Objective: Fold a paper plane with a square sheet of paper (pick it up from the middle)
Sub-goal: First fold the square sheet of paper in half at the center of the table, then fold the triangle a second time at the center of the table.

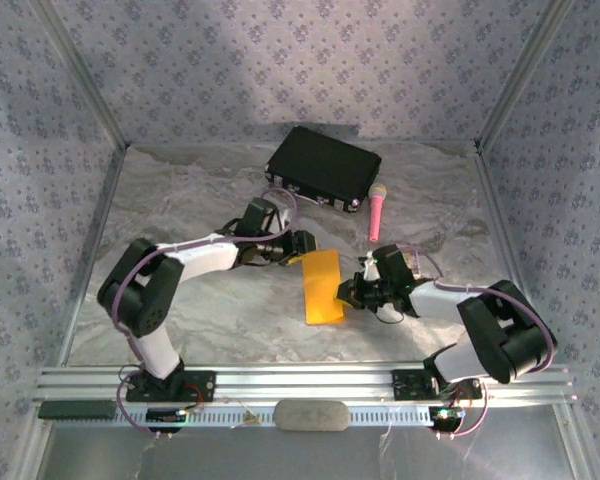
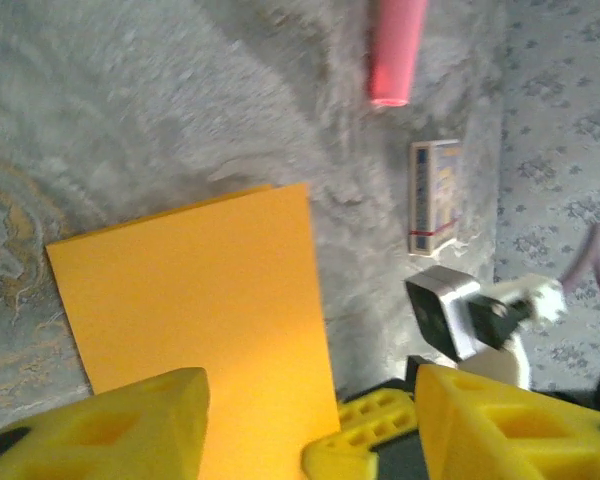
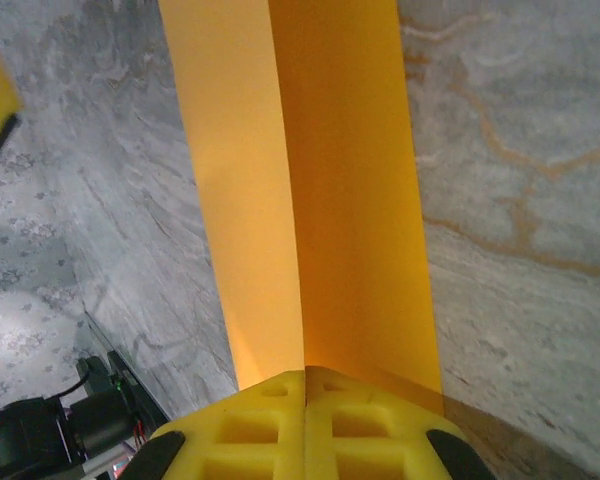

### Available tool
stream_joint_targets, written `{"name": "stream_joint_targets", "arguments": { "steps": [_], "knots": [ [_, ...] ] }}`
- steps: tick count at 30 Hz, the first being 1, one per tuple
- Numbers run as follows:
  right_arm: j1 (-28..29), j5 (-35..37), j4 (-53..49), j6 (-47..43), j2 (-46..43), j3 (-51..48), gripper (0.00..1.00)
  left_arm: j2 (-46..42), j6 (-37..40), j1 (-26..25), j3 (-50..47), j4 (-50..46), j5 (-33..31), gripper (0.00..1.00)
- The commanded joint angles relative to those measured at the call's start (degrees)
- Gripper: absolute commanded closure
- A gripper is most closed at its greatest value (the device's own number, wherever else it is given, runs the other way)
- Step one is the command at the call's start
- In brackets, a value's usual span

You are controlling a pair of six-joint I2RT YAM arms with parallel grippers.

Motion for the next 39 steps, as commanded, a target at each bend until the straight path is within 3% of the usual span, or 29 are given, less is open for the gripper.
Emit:
{"name": "stream_joint_targets", "arguments": {
  "steps": [1,7,17,25,32,33,36,39],
  "knots": [
    [0.7,1.72,4.12,3.27,1.33,0.93,0.96,-5.75,3.39,-0.26,-1.72,-4.53,-4.18,0.37],
    [2.09,3.37,6.03,5.07,3.99,2.79,0.96,-14.55,5.97,-0.3,-5.79,-6.85,-9.49,0.34],
    [1.71,2.37,3.83,1.86,3.26,3.51,0.82,-25.13,9.16,-0.55,-13.93,-5.2,-17.42,0.34],
    [0.83,1.79,0.47,-0.61,4.79,6.47,0.81,-31.45,7.19,-2.17,-26.5,15.27,-21.09,0.35],
    [0.2,0.73,-0.4,-1.31,6.13,7.45,0.82,-35.84,12.29,-1.4,-23.35,4.67,-18.65,0.32],
    [0.19,0.73,-0.55,-1.36,6.13,7.46,0.83,-36.79,14.6,-1.04,-22.75,2.41,-18.28,0.3],
    [0.09,0.97,-0.64,-1.25,6.05,7.11,0.83,-40.55,15.99,-0.54,-23.2,-1.22,-21.41,0.09],
    [-0.08,0.92,-0.62,-1.27,6.09,7.09,0.83,-43.69,16.06,0.16,-24.55,-1.87,-22.64,0.05]
  ]
}}
